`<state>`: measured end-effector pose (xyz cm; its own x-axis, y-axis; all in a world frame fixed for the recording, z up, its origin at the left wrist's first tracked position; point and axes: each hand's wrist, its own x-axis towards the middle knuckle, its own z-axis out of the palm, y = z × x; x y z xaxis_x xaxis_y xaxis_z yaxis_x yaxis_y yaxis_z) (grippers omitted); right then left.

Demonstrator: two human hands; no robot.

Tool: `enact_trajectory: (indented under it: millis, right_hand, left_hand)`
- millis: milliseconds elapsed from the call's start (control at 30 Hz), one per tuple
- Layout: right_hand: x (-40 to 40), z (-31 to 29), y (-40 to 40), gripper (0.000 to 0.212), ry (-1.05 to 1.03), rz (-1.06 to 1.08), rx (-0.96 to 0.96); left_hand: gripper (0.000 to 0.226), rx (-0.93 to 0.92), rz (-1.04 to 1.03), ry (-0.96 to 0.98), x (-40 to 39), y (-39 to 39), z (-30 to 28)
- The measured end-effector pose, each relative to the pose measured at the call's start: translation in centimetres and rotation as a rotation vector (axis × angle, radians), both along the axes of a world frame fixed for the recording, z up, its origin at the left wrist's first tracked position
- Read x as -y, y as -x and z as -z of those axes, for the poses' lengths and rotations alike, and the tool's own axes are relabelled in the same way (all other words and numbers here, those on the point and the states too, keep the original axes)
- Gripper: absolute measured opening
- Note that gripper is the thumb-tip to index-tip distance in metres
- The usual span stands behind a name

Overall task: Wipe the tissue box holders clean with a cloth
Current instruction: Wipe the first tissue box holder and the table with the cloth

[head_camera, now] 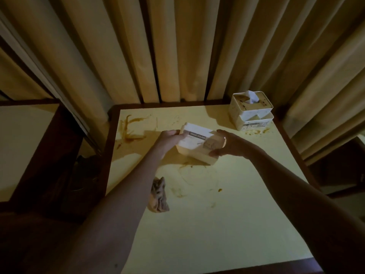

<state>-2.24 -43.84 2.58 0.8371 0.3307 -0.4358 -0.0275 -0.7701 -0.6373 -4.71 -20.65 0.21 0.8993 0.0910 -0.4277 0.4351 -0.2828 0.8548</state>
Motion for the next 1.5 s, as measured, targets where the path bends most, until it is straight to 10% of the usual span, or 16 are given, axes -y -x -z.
enact_trajectory:
  millis: [367,533,900,1500]
  right_hand:
    - [1.6,1.7,-2.2,0.102,-0.079,0.08,-0.011]
    - [1.8,1.6,-2.5,0.094,-0.103,0.032,-0.018]
    - [1.9,1.4,-2.5,0.085,-0.041,-0.084,-0.031]
    - [2.0,1.2,-2.9,0.082,0.002,-0.154,-0.011]
  left_hand:
    - [0.069,0.013,-0.144,0.11,0.4,-1.1,1.9]
    - [0.028,0.115,-0.261,-0.17,-1.9,4.6,3.5]
    - [0.032,0.014,-0.007,-0.771,-2.1,15.5,12.3]
    - [0.014,0.26,-0.294,-0.4,-1.1,15.9,8.8]
